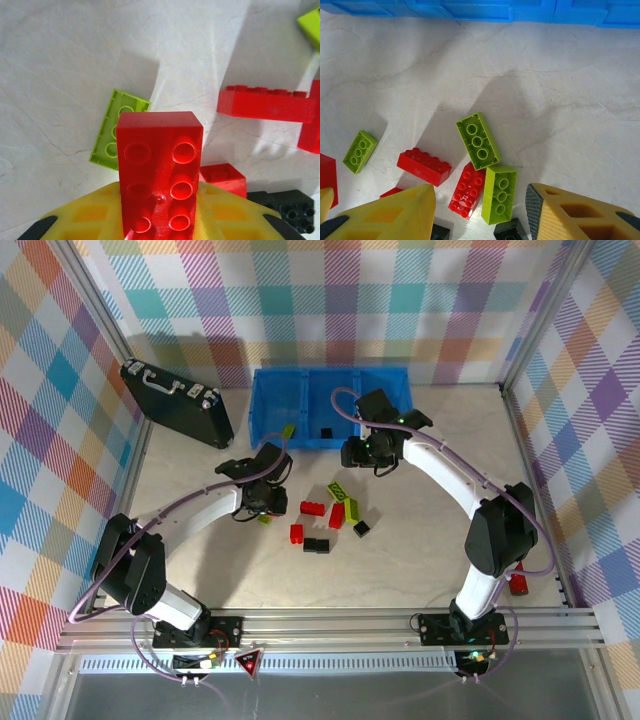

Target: Sort the legos into containers by color

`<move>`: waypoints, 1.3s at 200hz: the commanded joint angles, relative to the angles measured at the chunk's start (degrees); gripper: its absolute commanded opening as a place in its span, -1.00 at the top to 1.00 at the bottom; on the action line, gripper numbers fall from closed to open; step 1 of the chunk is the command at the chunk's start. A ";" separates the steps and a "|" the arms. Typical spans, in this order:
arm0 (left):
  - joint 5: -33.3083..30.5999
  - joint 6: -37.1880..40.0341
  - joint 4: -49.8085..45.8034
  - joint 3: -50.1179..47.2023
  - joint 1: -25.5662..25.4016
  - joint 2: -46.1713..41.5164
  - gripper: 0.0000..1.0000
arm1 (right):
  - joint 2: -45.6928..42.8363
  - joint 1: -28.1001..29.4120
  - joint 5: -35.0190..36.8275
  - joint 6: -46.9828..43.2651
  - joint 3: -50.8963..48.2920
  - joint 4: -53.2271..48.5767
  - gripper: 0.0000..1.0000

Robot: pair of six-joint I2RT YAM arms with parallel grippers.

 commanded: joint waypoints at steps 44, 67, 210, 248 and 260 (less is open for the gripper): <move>-0.37 1.87 -1.11 7.53 2.57 1.77 0.47 | -5.28 -0.15 2.96 -0.90 -1.77 -1.69 -0.05; -1.51 1.86 -0.21 10.25 3.97 3.61 0.47 | -6.96 -0.13 4.09 -0.62 -2.93 -1.90 -0.05; 9.18 -0.29 7.02 33.46 1.15 21.96 0.47 | -18.37 -6.03 9.45 2.46 -13.88 -2.79 -0.05; 9.18 -3.36 15.60 37.93 -2.19 27.45 0.47 | -21.31 -10.53 7.50 4.66 -18.41 -2.11 -0.04; 9.83 -4.89 20.26 37.90 -2.89 28.93 0.47 | -21.98 -12.28 6.13 5.17 -20.05 -2.00 -0.03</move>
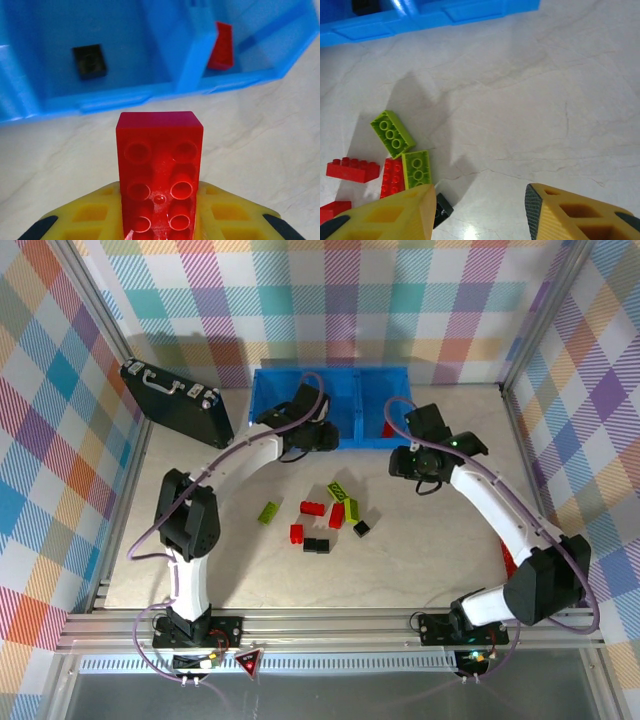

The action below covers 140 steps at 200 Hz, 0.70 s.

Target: Sort the legos into containers by color

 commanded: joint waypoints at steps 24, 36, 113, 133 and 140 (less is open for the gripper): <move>0.69 -4.62 17.40 1.81 -2.99 5.63 0.47 | -3.85 -4.32 -3.64 2.54 -5.54 -0.51 -0.04; 0.09 -4.63 21.40 1.71 -3.52 7.13 0.47 | -5.03 -4.69 -3.65 2.69 -6.77 -0.51 -0.04; -0.99 -4.35 32.98 8.75 -4.77 17.64 0.46 | -8.69 -5.25 -4.43 3.63 -11.46 -0.25 -0.05; -1.16 -4.19 32.76 12.61 -4.80 20.89 0.46 | -8.70 -5.29 -4.37 3.22 -11.37 -0.51 -0.05; -1.06 -4.12 32.46 14.17 -4.88 22.00 0.46 | -8.73 -5.24 -4.28 3.16 -11.27 -0.68 -0.05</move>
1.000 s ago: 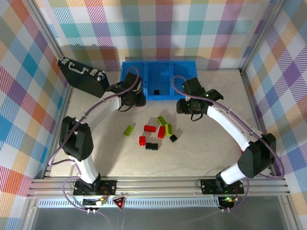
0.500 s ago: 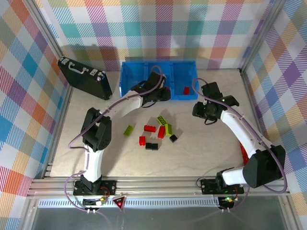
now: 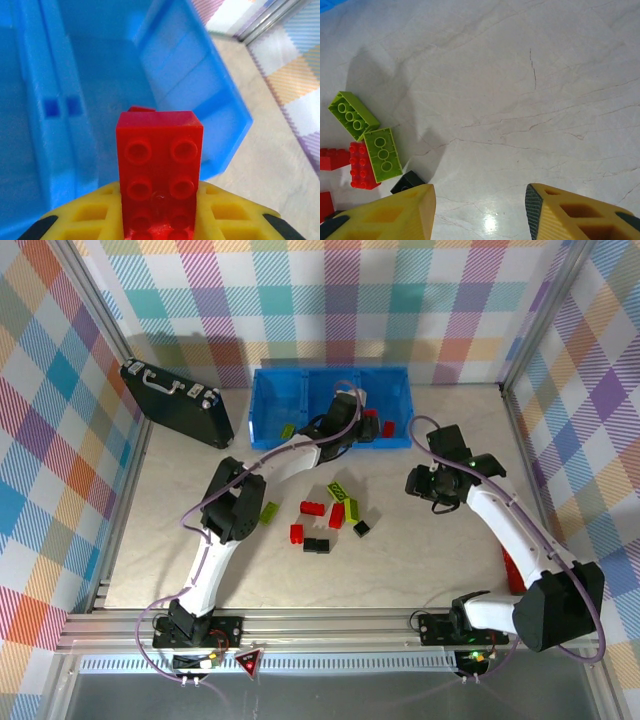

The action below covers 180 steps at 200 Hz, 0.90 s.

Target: Sort the legos into containers by color

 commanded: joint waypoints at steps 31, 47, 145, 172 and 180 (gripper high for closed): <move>-2.00 0.57 2.00 10.54 -1.16 7.36 0.46 | -2.14 -0.48 -0.97 0.55 -0.87 -0.56 -0.05; -2.86 1.09 3.15 12.37 -1.22 8.99 0.44 | -2.85 -0.42 -1.12 0.54 -1.28 -0.60 -0.06; -7.00 7.08 1.55 23.16 -1.42 14.80 0.11 | -5.89 -0.42 -0.31 -0.26 -1.74 -1.17 -0.06; -6.64 7.42 0.72 23.16 -1.41 14.01 0.06 | -5.98 -0.47 -0.67 -0.39 -1.00 -0.93 -0.06; -6.60 7.30 0.45 23.07 -1.43 13.72 0.07 | -5.89 -0.47 -0.79 -0.40 -0.91 -0.91 -0.06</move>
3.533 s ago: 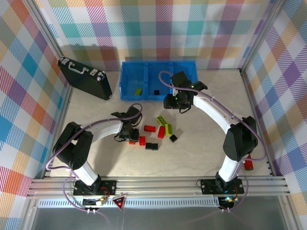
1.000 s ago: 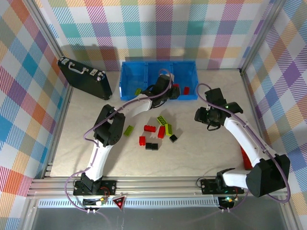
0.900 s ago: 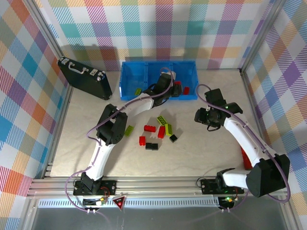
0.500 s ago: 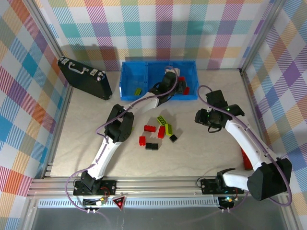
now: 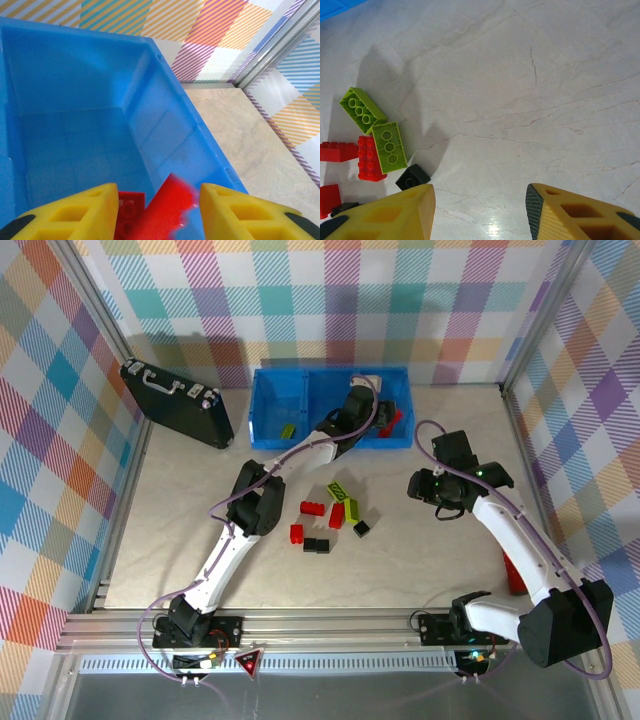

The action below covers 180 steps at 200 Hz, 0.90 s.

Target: Sort the legos into containers by color

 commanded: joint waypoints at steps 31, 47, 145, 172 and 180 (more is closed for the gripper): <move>1.23 1.55 -2.71 0.14 -0.64 -3.48 0.07 | -1.27 -0.47 -1.64 -0.42 1.23 -0.45 -0.05; 2.14 1.98 -2.82 -2.41 -0.86 -6.34 0.07 | -1.11 -0.45 -2.30 -0.35 1.02 -0.13 -0.05; -5.33 3.14 -9.02 -32.64 -0.89 -34.91 0.07 | 2.27 -0.34 -11.26 0.14 -0.51 4.15 -0.03; -5.67 1.97 -13.04 -38.48 -0.63 -40.46 0.08 | 3.17 0.44 -13.20 0.75 -1.21 6.18 -0.02; -5.25 1.53 -14.04 -40.07 -0.42 -41.88 0.08 | 3.66 0.87 -13.37 1.01 -1.20 6.55 -0.01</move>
